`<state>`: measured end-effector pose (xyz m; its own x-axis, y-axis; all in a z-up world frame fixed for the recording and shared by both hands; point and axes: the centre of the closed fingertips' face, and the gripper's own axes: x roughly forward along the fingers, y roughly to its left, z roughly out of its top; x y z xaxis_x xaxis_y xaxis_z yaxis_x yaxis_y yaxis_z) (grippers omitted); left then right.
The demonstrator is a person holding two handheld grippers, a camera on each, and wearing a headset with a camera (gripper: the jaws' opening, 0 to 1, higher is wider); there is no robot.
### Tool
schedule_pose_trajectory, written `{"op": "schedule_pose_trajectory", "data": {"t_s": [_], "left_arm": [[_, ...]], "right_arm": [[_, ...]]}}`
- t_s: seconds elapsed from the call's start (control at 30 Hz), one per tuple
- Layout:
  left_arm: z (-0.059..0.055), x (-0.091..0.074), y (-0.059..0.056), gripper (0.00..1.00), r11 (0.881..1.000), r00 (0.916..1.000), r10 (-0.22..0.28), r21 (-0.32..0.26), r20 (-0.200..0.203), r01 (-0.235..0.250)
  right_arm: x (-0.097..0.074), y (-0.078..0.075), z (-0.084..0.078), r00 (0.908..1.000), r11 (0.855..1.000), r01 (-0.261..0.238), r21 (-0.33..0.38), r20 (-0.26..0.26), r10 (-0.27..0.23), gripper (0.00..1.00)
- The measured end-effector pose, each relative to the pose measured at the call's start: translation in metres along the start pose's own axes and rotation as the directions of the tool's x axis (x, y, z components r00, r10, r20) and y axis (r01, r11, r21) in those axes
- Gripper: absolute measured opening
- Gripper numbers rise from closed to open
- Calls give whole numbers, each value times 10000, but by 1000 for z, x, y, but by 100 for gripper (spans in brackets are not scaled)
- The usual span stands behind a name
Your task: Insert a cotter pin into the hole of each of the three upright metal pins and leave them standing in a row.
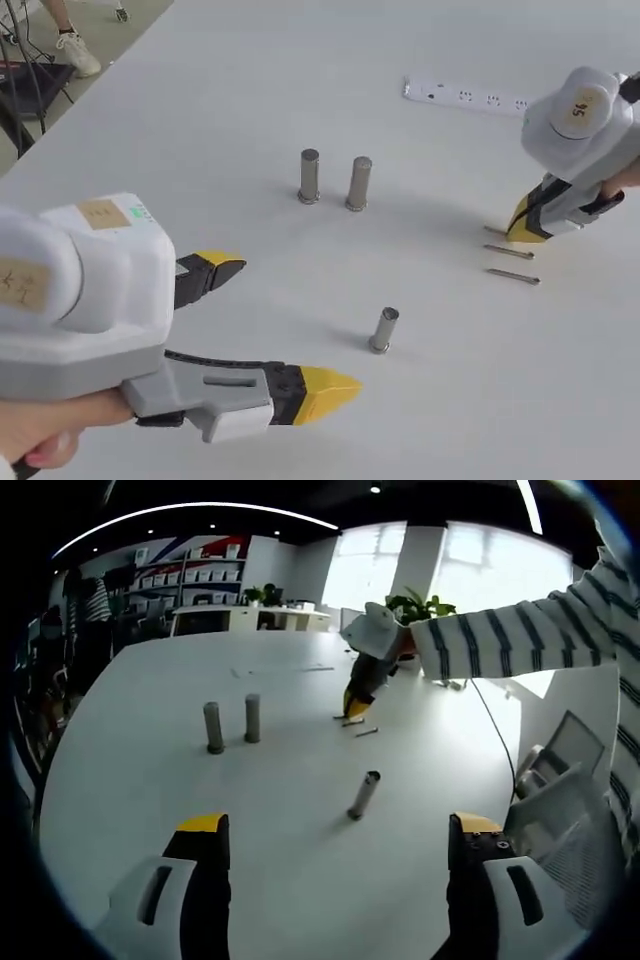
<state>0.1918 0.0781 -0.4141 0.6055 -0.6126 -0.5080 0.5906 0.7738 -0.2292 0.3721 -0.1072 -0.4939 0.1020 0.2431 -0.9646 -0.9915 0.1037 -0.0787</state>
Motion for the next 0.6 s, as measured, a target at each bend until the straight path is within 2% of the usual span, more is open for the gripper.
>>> {"op": "schedule_pose_trajectory", "data": {"t_s": [0.2, 0.4, 0.53, 0.6], "left_arm": [[-1, -1, -5, 88, 10000, 10000, -30, 7, 6, 30], [1, -5, -7, 86, 10000, 10000, 0, 7, 69, 0], [6, -10, -4, 86, 9991, 9993, 285, 301, 247, -292], [8, -13, -3, 85, 9993, 9990, 294, 206, 348, -302]], "right_arm": [[-1, 2, 1, 9995, 9986, 304, -436, 111, -299, 0], [-1, 0, 2, 9986, 9953, 476, -842, -209, -496, 0], [-3, -1, 3, 9986, 9962, 434, -754, -267, -455, 0], [-7, -1, 6, 9985, 9961, 490, -740, -197, -506, 0]]}}
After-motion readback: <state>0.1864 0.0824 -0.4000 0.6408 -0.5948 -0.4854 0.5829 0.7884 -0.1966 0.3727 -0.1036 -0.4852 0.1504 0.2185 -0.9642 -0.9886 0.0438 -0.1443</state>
